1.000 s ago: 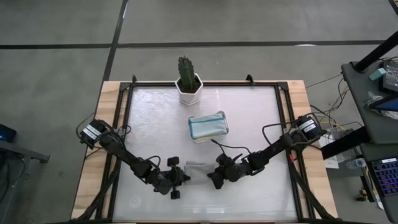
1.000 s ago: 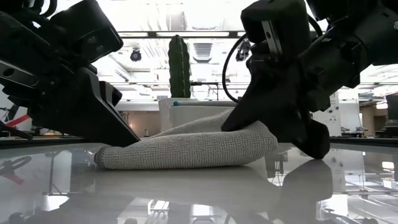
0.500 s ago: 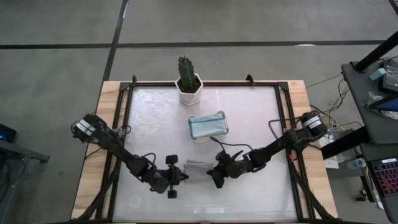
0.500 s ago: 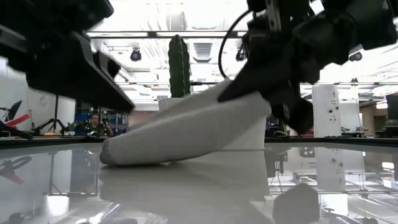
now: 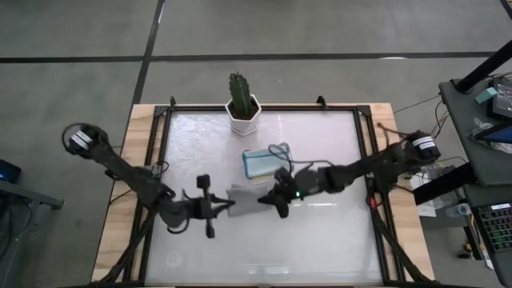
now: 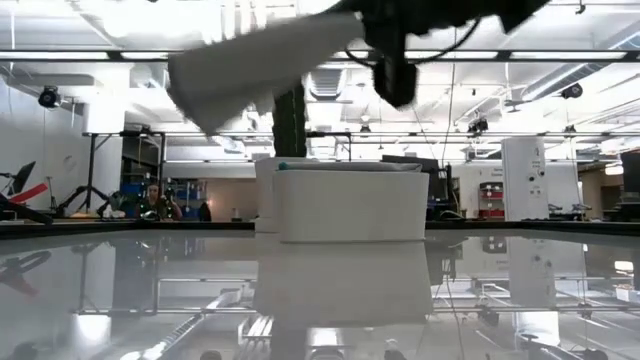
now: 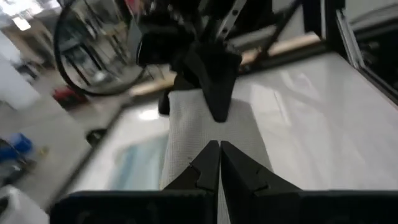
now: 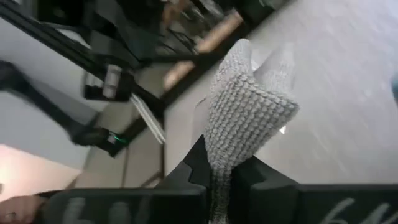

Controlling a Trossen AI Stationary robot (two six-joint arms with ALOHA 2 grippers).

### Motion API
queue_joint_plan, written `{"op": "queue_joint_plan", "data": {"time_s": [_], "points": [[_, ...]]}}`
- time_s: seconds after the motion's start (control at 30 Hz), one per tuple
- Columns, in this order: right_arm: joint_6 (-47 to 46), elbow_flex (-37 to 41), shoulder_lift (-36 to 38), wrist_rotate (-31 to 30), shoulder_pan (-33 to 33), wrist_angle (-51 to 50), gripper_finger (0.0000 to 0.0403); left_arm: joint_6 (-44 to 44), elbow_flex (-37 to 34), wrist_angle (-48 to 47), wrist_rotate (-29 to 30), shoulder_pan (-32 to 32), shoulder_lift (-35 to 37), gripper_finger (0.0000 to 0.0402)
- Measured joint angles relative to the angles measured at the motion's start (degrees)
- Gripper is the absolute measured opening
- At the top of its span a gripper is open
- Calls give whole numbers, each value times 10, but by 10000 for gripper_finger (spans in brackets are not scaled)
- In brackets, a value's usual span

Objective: Fold microfiber towels
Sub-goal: Put the gray towel into the bin

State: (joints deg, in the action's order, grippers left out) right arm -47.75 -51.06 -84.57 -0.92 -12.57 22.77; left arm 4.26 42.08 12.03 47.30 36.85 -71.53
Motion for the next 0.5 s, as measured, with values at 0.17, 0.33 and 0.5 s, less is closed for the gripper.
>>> {"op": "queue_joint_plan", "data": {"time_s": [0.17,0.33,0.5], "points": [[47,-46,27,82,64,-37,12,69,-1,16,17,-3,58,0],[121,-113,38,97,125,-197,12,84,-2,26,17,-16,73,0],[177,-174,39,104,168,-352,11,83,-2,25,17,-47,51,0]]}}
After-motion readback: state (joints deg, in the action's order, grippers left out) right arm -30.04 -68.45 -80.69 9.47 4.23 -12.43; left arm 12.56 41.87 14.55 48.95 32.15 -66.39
